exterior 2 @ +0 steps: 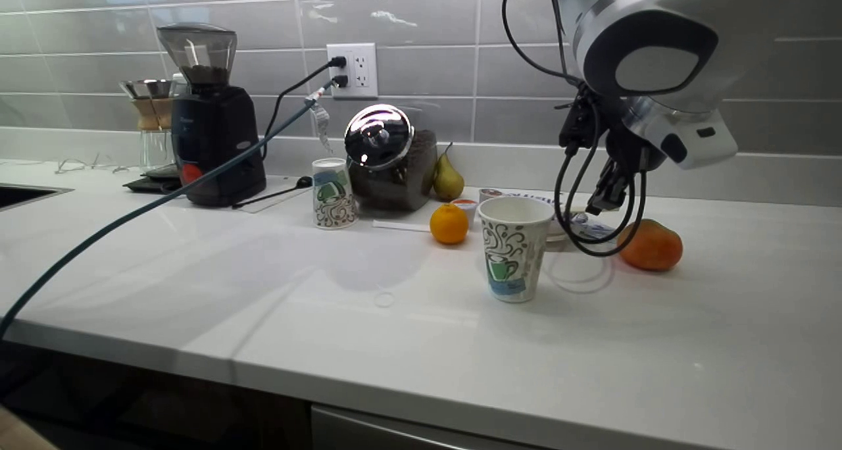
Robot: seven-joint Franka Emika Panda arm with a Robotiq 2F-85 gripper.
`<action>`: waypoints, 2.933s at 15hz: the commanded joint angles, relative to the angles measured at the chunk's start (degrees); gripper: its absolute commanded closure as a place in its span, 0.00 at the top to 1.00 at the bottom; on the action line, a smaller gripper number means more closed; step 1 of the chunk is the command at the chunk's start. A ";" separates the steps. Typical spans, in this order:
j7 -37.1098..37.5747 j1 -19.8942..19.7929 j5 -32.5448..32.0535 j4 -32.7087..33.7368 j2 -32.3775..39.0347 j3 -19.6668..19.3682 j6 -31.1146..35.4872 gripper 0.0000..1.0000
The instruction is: Pick up the spoon from the counter and scoop some of the contents in the bowl, then pour them in the cup
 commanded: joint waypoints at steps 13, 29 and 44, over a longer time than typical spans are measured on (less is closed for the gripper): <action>-5.69 -0.45 -3.90 -1.68 -3.67 1.38 1.94 0.04; -4.93 0.66 -5.79 -1.80 -2.19 1.87 3.89 0.03; -5.27 2.86 -12.92 -3.87 -2.48 2.04 3.26 0.03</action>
